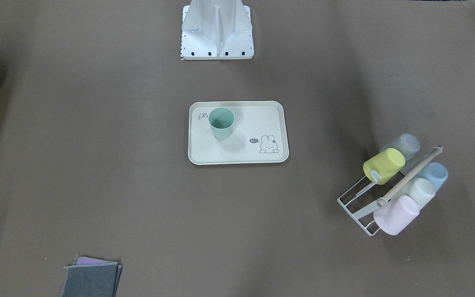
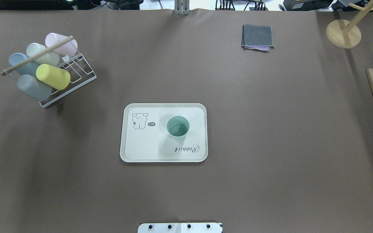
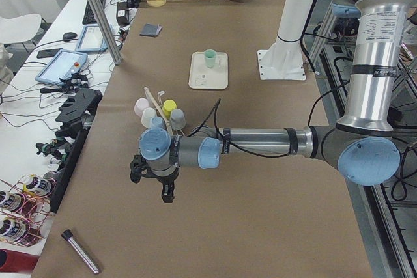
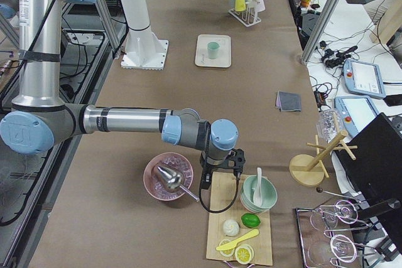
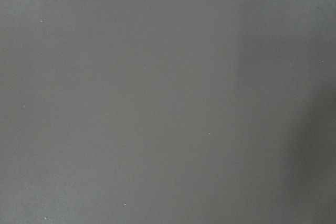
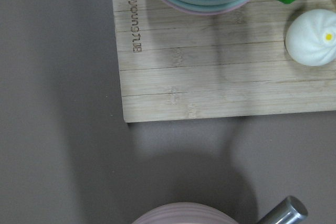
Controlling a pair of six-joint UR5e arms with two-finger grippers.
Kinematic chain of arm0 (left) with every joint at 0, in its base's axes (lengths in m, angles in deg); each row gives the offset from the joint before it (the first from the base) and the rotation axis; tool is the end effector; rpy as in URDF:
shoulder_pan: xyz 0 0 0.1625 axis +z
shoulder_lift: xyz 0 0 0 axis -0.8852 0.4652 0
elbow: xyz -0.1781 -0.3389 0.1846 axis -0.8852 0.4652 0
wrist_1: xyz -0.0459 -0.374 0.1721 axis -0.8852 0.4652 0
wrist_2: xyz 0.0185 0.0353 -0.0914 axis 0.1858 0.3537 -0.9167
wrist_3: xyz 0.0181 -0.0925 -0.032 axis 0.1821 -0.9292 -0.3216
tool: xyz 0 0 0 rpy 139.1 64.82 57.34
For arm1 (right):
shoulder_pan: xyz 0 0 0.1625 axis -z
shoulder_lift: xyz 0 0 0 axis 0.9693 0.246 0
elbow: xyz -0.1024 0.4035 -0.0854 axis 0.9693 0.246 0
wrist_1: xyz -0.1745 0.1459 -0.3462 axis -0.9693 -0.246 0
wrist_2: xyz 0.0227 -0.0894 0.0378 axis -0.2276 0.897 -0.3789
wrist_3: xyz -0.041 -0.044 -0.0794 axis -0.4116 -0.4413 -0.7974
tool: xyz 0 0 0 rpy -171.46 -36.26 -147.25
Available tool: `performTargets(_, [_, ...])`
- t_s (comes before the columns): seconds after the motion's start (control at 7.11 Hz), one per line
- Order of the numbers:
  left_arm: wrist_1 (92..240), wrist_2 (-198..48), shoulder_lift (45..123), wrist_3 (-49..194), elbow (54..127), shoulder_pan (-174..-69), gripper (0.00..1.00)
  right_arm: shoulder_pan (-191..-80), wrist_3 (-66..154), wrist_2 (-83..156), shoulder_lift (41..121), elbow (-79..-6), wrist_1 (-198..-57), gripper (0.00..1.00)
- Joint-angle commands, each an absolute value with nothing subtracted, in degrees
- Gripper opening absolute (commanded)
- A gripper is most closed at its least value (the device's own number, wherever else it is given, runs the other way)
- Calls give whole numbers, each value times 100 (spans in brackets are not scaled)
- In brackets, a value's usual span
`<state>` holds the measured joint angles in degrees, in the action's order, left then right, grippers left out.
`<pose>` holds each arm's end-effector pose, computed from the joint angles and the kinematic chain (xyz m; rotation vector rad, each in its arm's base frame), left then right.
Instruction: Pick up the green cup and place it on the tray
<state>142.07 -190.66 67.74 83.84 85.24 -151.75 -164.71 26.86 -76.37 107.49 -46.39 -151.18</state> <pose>-0.0557 -0.5199 0.6587 -0.0045 0.8217 -0.0389 0.0538 -0.4357 0.6649 -0.1684 -0.7978 0.0430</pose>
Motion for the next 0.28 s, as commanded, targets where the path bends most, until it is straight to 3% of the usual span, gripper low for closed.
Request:
performTargets(0.0, [14195, -19062, 6795, 8379, 8532, -15175, 98, -16479, 2693, -7656, 10748, -4630, -15120, 100])
performTargets(0.14, [14195, -19062, 6803, 8370, 8541, -15175, 98, -16471, 2693, -7656, 10748, -4630, -15120, 100])
